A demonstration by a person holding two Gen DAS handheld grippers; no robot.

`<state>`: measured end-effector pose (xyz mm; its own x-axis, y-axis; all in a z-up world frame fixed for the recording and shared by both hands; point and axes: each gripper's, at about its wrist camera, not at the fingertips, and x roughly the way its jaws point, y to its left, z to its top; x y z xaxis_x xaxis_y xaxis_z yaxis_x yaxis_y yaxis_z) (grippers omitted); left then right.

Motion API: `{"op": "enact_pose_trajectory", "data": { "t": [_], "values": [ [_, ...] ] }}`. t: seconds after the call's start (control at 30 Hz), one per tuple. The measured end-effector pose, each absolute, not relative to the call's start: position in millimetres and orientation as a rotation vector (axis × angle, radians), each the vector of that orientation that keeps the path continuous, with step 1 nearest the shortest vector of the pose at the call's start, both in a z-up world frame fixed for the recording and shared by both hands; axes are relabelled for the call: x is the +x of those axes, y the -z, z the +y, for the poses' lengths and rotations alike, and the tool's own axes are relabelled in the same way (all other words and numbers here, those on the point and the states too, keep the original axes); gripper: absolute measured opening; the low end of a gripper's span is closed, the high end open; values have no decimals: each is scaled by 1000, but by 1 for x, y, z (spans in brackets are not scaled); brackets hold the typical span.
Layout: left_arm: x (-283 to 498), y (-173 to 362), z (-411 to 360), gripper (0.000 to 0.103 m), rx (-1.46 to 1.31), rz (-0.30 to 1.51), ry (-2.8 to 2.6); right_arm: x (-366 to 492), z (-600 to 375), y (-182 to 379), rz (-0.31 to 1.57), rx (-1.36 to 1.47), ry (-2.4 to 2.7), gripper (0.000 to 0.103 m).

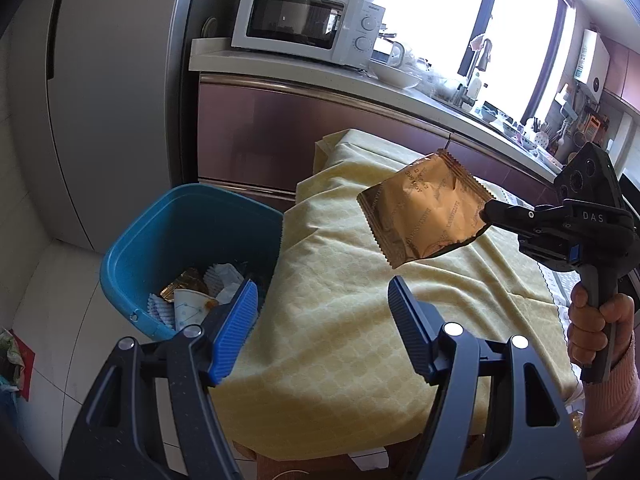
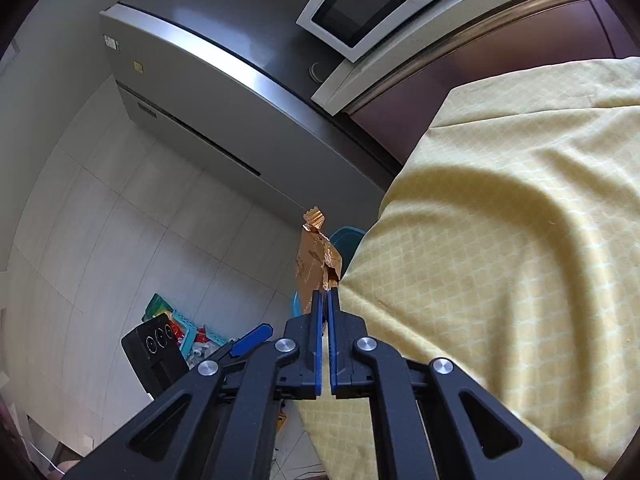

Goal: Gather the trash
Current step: 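Lift the copper wrapper with the right tool and carry it over the teal bin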

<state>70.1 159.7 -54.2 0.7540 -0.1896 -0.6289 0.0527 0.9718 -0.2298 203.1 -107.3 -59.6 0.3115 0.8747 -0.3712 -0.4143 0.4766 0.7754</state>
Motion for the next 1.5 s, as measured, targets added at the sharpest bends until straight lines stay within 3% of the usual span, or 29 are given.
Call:
{"op": "enact_pose_trajectory", "data": {
  "t": [1.5],
  "values": [
    [94, 80, 218, 63, -260, 740, -30, 230, 11, 81, 1049, 536, -961, 2]
  ]
}}
